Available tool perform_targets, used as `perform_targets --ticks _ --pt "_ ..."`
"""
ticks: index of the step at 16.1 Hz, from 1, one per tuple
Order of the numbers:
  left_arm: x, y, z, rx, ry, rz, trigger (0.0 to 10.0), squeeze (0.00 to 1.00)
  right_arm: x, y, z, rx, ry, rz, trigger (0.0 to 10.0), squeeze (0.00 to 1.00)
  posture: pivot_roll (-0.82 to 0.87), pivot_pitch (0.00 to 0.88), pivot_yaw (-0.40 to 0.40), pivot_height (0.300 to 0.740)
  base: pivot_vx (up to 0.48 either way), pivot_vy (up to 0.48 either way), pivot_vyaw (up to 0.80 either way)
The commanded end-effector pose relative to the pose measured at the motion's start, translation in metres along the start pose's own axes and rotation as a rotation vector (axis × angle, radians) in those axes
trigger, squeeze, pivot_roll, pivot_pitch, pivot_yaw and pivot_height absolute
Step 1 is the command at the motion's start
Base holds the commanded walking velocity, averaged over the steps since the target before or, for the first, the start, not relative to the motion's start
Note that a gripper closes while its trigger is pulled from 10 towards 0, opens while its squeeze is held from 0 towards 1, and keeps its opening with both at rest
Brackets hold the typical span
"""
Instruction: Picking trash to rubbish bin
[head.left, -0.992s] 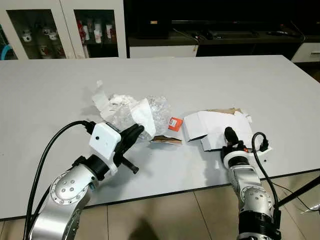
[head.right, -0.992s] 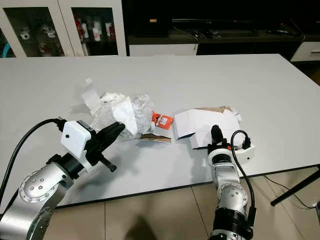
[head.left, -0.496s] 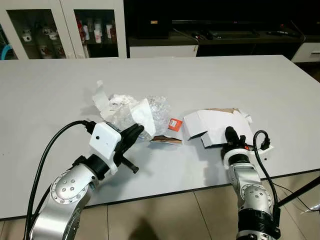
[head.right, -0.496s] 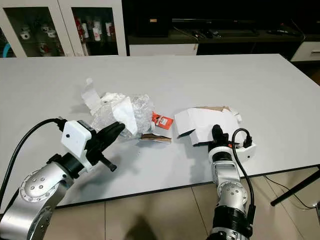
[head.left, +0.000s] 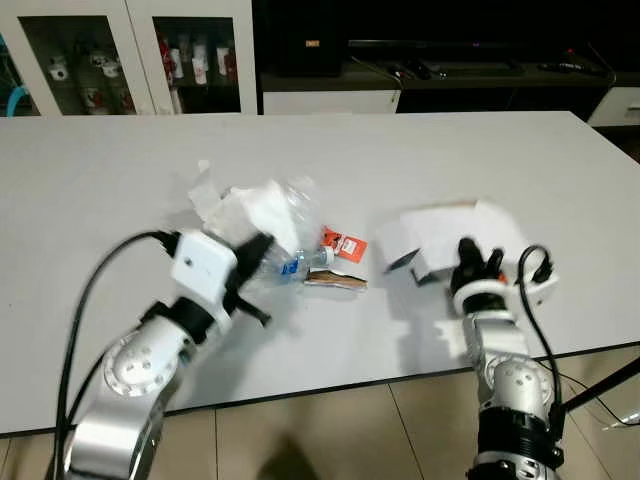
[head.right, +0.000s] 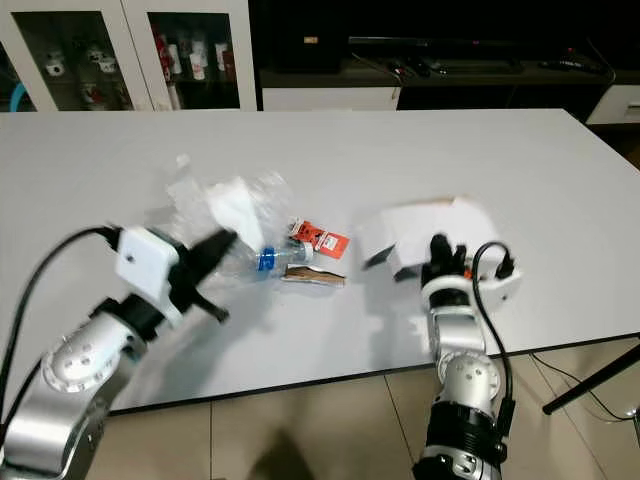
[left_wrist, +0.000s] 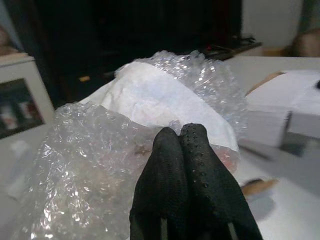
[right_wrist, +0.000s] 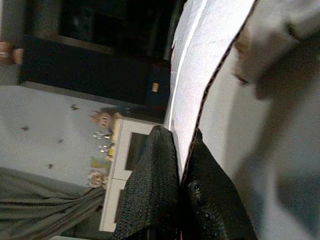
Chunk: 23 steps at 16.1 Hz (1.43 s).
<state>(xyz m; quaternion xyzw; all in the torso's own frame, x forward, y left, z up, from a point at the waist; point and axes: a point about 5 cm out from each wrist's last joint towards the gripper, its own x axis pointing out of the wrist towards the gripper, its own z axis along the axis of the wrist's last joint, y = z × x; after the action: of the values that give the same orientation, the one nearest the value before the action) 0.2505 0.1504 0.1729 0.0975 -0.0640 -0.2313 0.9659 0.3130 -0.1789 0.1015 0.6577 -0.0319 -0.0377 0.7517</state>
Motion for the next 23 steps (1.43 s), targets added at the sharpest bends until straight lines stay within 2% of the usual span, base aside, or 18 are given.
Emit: perform_targets --ticks 1,2,4,5,7,8,9,11,12,13,14,16,17,18,20,23 --pt "0.004 0.01 -0.002 -0.013 0.021 0.074 10.0 0.0 0.006 0.024 -0.009 0.016 -0.001 0.081 0.0 0.0 0.08 0.0 -0.061 0.74 0.0 0.0 0.0" --pt "0.006 0.014 -0.002 -0.02 0.028 0.101 10.0 0.0 0.009 0.032 -0.009 0.0 -0.001 0.107 0.0 0.0 0.08 0.0 -0.058 0.74 0.0 0.0 0.0" --pt "0.003 0.012 -0.017 -0.002 0.089 0.128 10.0 0.0 0.006 0.069 -0.012 -0.125 0.005 0.278 0.0 0.0 0.06 0.0 -0.057 0.74 0.0 0.0 0.0" --pt "0.002 0.01 -0.018 -0.005 0.106 0.15 10.0 0.0 -0.002 0.082 -0.012 -0.268 0.027 0.327 0.0 0.0 0.08 0.0 -0.067 0.74 0.0 0.0 0.0" --pt "0.002 0.012 -0.016 0.022 0.12 0.18 10.0 0.0 -0.017 0.073 -0.007 -0.553 0.036 0.264 0.0 0.0 0.07 0.0 -0.07 0.74 0.0 0.0 0.0" --pt "0.003 0.011 -0.015 0.019 0.117 0.181 10.0 0.0 -0.021 0.07 -0.004 -0.593 0.035 0.242 4.8 0.0 0.07 0.0 -0.069 0.74 0.0 0.0 0.0" --pt "0.005 0.01 -0.014 0.013 0.115 0.178 10.0 0.0 -0.027 0.066 -0.003 -0.657 0.058 0.215 10.0 0.0 0.06 0.0 -0.06 0.74 0.0 0.0 0.0" --pt "0.006 0.008 -0.015 0.014 0.114 0.169 10.0 0.0 -0.04 0.067 -0.004 -0.862 0.084 0.259 10.0 0.0 0.04 0.0 -0.039 0.74 0.0 0.0 0.0" --pt "0.006 0.008 -0.015 0.014 0.116 0.169 10.0 0.0 -0.043 0.067 -0.005 -0.907 0.086 0.265 10.0 0.0 0.04 0.0 -0.039 0.74 0.0 0.0 0.0" --pt "0.01 0.005 -0.014 0.008 0.115 0.138 10.0 0.0 -0.049 0.061 -0.003 -1.034 0.068 0.233 10.0 0.0 0.02 0.0 -0.012 0.74 0.0 0.0 0.0" --pt "0.012 0.004 -0.014 0.006 0.115 0.123 10.0 0.0 -0.051 0.059 -0.002 -1.073 0.063 0.216 10.0 0.0 0.01 0.0 -0.004 0.74 0.0 0.0 0.0" --pt "0.017 0.002 -0.015 0.004 0.118 0.086 10.0 0.0 -0.06 0.053 0.001 -1.22 0.06 0.155 10.0 0.0 -0.02 0.0 0.025 0.74 0.0 0.0 0.0" --pt "0.017 0.002 -0.016 0.0 0.119 0.082 10.0 0.0 -0.065 0.049 0.0 -1.327 0.108 0.159 10.0 0.0 -0.03 0.0 0.03 0.74 0.0 0.0 0.0" --pt "0.017 0.001 -0.016 -0.004 0.12 0.08 10.0 0.0 -0.067 0.047 -0.002 -1.385 0.138 0.17 10.0 0.0 -0.03 0.0 0.03 0.74 -0.244 0.0 0.0" --pt "0.015 -0.001 -0.019 -0.01 0.133 0.078 10.0 0.0 -0.074 0.041 -0.004 -1.391 0.2 0.167 10.0 0.0 -0.04 0.0 0.03 0.74 -0.279 0.0 0.0" --pt "0.012 -0.005 -0.021 -0.013 0.145 0.065 10.0 0.0 -0.078 0.037 0.001 -1.423 0.184 0.133 10.0 0.0 -0.05 0.0 0.024 0.74 -0.319 0.0 0.0"
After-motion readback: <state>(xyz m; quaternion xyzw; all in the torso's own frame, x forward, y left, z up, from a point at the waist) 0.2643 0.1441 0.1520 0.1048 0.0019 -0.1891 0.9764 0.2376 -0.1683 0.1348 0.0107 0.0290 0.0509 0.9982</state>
